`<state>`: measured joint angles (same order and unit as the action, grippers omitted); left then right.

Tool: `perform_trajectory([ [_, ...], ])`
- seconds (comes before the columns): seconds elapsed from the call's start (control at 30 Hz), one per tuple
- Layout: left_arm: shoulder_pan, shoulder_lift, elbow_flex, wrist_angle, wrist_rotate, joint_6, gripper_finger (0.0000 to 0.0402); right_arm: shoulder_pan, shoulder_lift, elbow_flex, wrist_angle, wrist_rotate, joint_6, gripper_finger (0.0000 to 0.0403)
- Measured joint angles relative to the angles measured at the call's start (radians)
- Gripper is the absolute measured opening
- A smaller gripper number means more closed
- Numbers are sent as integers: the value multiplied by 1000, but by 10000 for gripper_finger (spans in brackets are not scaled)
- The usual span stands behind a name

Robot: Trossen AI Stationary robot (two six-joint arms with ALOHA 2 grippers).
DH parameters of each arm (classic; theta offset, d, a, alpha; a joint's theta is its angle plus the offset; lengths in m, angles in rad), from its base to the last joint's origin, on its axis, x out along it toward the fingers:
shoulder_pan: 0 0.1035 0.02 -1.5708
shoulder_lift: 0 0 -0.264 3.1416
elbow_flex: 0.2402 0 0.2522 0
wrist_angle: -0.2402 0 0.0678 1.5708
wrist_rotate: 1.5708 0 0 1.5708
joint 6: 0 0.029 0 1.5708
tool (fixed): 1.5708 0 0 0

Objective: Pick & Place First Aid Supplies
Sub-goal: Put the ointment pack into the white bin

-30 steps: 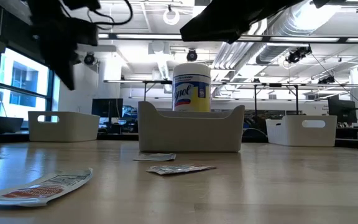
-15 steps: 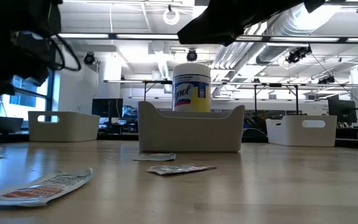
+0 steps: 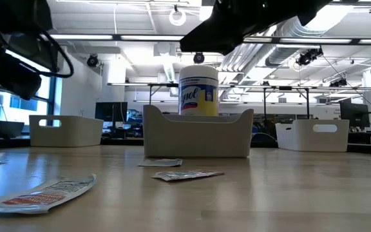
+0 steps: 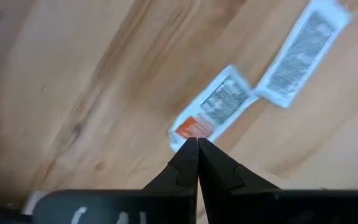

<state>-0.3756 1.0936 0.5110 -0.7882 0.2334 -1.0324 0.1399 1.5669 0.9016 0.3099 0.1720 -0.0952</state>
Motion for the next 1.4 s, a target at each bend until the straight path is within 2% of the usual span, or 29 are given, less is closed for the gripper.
perform_trajectory([
  [0.27, -78, 60, -1, -16, -61, -34, 3, -8, 0, 0, 0, -25, 0, 140],
  [0.77, -83, 83, 0, 38, -83, -28, 6, -8, 0, 0, 4, -26, -2, 140],
  [1.13, -83, 83, 0, 40, -87, -29, 109, -8, 0, 0, 4, -26, -2, 140],
  [1.4, -83, 83, 0, 46, -139, -29, 120, -9, 0, 0, 4, -26, 0, 140],
])
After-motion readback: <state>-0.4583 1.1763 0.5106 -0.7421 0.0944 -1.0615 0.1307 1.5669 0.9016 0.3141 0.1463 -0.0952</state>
